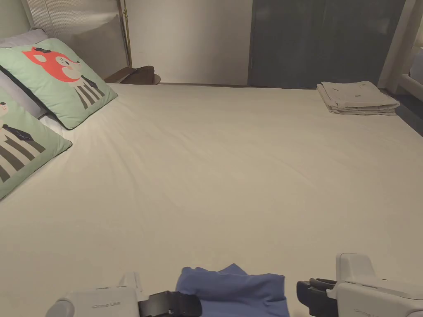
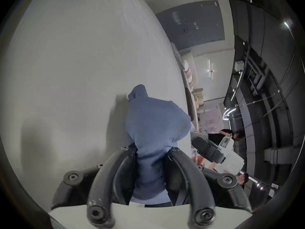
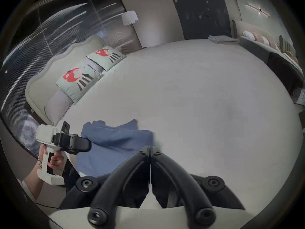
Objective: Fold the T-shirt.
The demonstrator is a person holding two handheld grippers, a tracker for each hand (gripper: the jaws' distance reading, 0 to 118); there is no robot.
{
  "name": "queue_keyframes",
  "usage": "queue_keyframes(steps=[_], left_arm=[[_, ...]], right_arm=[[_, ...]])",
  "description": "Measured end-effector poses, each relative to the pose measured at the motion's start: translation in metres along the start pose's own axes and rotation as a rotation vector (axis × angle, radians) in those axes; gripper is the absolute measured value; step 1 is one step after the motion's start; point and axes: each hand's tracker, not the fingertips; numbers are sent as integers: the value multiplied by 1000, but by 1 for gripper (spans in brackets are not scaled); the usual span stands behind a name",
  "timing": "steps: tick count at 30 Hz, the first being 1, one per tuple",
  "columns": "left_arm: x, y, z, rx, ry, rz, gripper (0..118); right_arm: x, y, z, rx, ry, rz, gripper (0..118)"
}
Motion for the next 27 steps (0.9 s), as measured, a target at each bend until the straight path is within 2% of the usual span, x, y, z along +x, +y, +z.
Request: queue_keyframes(steps=[6,14,20,25,27], left_arm=[[-37,36,108,109,11,64,22],[-105,81,235,263,68,138,22],[-140,101,284,335,72,164,22],[-174,106,296,368,78,206,24],[-174,99,297,368,68,202,31]], right_arm=[[-32,15,-10,2,-5,24,0],[-83,37,-34,-10,-2,94,0],[-111,44,-43,-24,-16,132,0],[-118,49,-48,-28,-20,147,0],[-121,50,-46,-24,-22,152,0]])
